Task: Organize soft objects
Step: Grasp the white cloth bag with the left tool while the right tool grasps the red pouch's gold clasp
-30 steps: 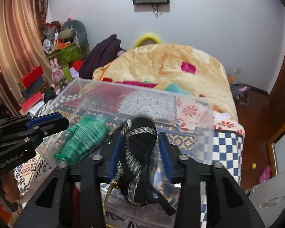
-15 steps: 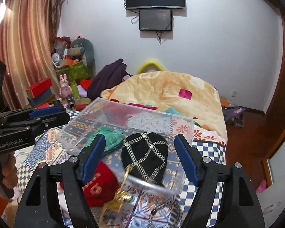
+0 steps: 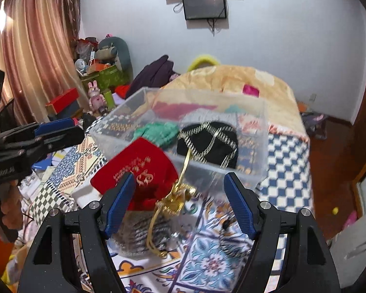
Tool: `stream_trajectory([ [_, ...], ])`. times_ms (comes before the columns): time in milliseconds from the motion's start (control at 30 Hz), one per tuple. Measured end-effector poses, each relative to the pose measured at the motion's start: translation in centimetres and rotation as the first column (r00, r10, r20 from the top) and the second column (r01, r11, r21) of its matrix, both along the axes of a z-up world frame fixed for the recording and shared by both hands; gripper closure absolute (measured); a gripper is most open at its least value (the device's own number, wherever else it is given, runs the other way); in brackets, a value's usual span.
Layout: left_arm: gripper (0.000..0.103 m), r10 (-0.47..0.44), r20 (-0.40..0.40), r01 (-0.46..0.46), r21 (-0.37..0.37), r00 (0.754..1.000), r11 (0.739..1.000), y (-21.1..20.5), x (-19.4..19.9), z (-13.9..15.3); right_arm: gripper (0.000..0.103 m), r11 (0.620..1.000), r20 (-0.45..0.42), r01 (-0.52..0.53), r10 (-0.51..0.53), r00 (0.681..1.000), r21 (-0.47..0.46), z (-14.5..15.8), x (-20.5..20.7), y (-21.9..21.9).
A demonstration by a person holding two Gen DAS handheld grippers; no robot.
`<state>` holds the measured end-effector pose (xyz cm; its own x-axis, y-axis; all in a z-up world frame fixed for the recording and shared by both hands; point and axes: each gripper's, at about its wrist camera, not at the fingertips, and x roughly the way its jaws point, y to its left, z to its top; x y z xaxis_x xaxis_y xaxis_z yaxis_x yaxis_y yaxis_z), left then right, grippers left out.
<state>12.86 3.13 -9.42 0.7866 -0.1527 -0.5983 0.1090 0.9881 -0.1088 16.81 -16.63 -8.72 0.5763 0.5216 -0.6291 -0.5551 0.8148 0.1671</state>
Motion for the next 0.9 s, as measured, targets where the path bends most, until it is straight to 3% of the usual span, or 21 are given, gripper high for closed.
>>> stream_trajectory([
  [133, 0.048, -0.004, -0.011, 0.004, 0.025, 1.0, 1.0, -0.4, -0.4, -0.7, 0.031, 0.999, -0.066, -0.022, 0.025, 0.998, 0.036, -1.4, 0.4, 0.1],
  [333, 0.045, -0.014, -0.031, 0.015, 0.024, 0.999, 1.0, -0.7, -1.0, -1.5, 0.057, 0.994, -0.116, -0.056, 0.066, 0.991, 0.09, -2.1, 0.5, 0.4],
  [600, 0.041, -0.038, -0.07, 0.04, 0.023, 0.997, 0.999, -1.9, -0.9, -3.0, 0.088, 0.995, -0.064, -0.045, 0.05, 0.997, 0.09, -1.1, -0.4, 0.0],
  [833, 0.041, -0.048, -0.1, 0.049, 0.007, 0.994, 0.999, -2.5, -0.4, -4.3, 0.096, 0.997, 0.011, -0.022, 0.022, 1.0, 0.069, 0.1, -1.4, -0.6],
  [900, 0.046, -0.054, -0.105, 0.054, -0.011, 0.993, 0.999, -2.4, -0.4, -4.6, 0.096, 0.997, 0.02, -0.02, 0.019, 1.0, 0.071, 0.4, -1.6, -0.8],
])
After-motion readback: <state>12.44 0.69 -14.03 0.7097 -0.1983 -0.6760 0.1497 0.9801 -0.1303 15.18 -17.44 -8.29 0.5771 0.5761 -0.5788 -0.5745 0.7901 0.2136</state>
